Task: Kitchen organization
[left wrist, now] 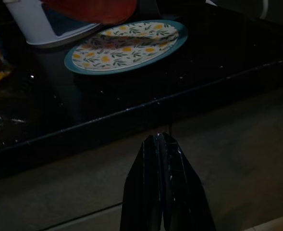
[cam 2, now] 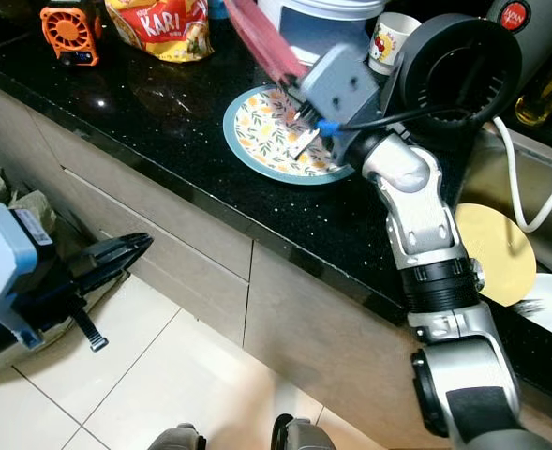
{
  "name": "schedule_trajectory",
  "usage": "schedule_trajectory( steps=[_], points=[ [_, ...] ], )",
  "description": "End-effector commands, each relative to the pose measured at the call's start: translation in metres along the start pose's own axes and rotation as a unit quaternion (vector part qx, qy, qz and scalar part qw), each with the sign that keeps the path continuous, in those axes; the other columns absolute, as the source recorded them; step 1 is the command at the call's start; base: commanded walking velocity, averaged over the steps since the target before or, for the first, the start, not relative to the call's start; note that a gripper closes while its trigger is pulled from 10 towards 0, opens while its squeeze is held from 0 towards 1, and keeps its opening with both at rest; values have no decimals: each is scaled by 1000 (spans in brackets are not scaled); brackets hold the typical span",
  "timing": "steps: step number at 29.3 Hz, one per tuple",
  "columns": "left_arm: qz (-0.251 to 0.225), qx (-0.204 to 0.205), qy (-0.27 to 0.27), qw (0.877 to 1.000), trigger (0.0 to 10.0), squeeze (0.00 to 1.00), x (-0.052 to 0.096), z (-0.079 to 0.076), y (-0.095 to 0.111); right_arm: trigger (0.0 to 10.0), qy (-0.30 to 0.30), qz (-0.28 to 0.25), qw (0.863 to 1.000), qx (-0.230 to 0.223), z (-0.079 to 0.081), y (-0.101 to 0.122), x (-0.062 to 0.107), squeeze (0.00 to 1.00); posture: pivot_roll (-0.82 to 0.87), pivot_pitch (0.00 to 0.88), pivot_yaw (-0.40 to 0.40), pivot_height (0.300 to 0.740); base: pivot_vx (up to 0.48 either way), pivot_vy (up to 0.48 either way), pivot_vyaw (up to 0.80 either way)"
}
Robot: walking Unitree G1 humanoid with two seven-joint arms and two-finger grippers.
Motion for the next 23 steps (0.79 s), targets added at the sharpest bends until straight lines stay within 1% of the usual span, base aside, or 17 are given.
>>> schedule_trajectory(
  steps=[1, 2, 3, 4, 5, 6, 7, 9, 10, 12, 15, 17, 19, 21, 22, 23],
  points=[
    [11, -5, -11, 1000, 10000, 0, 0, -2, -2, 0, -12, -20, 1000, -14, -7, 7, 5, 0, 251, 147, -93, 740, 0, 0, 0],
    [2, -10, -7, 1000, 10000, 0, -1, 1, 2, 0, 0, -48, 996, -71, -4, 13, 7, 0, 252, 146, -91, 740, 0, 0, 0],
    [2, -10, -7, 1000, 10000, 0, -1, 1, 2, 0, 0, -48, 996, -71, -4, 13, 7, 0, 252, 146, -91, 740, 0, 0, 0],
    [-4, -12, -5, 1000, 10000, 0, -2, 2, 4, 0, 10, -61, 993, -99, -2, 15, 10, 0, 252, 146, -91, 740, 0, 0, 0],
    [-7, -13, -3, 1000, 10000, 0, -3, 3, 6, 0, 17, -70, 991, -116, -1, 17, 12, 0, 252, 146, -91, 740, 0, 0, 0],
    [-20, -14, -2, 1000, 10000, 0, -4, 5, 11, 0, 38, -84, 984, -152, 3, 19, 19, 0, 250, 145, -91, 740, 0, 0, 0],
    [-24, -14, -1, 1000, 10000, 0, -4, 6, 12, 0, 42, -87, 982, -160, 3, 19, 21, 0, 250, 145, -91, 740, 0, 0, 0],
    [-39, -12, -3, 999, 10000, 0, -6, 7, 18, 0, 57, -92, 975, -194, 3, 16, 35, 0, 244, 143, -90, 740, 0, 0, 0],
    [-52, -11, -4, 999, 10000, 0, -6, 8, 23, 0, 54, -97, 970, -218, -4, 13, 48, 0, 243, 143, -87, 740, 0, 0, 0],
    [-54, -11, -4, 998, 10000, 0, -7, 9, 24, 0, 51, -97, 969, -221, -6, 12, 51, 0, 243, 143, -87, 740, 0, 0, 0],
    [-59, -11, -9, 998, 10000, 0, -7, 9, 27, 0, 19, -101, 967, -234, -23, 9, 65, 0, 237, 142, -86, 740, 0, 0, 0],
    [-66, -11, -11, 998, 10000, 0, -8, 9, 30, 0, -2, -106, 963, -247, -36, 8, 78, 0, 234, 142, -87, 740, 0, 0, 0],
    [-67, -11, -11, 998, 10000, 0, -8, 9, 30, 0, -3, -106, 963, -249, -37, 8, 80, 0, 234, 142, -87, 740, 0, 0, 0],
    [-73, -10, -13, 997, 10000, 0, -8, 9, 32, 0, -3, -92, 965, -247, -39, 4, 89, 0, 232, 141, -91, 740, 0, 0, 0],
    [-76, -9, -13, 997, 10000, 0, -9, 10, 33, 0, 0, -87, 964, -251, -40, 3, 96, 0, 232, 141, -93, 740, 0, 0, 0],
    [-80, -6, -12, 997, 10000, 0, -9, 11, 34, 0, 11, -84, 961, -262, -40, 3, 109, 0, 227, 139, -91, 740, 0, 0, 0]
  ],
)
Point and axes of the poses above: a point about 5 cm out from each wrist's last joint towards the gripper, its own x axis pointing back from the gripper into the wrist, its own y axis along the axis of the wrist's last joint, z = x × y, the point moved 4 cm from there along -x, pointing out of the wrist towards the gripper, and after that the axes turned 7 degrees about x, right-handed, at the moved point
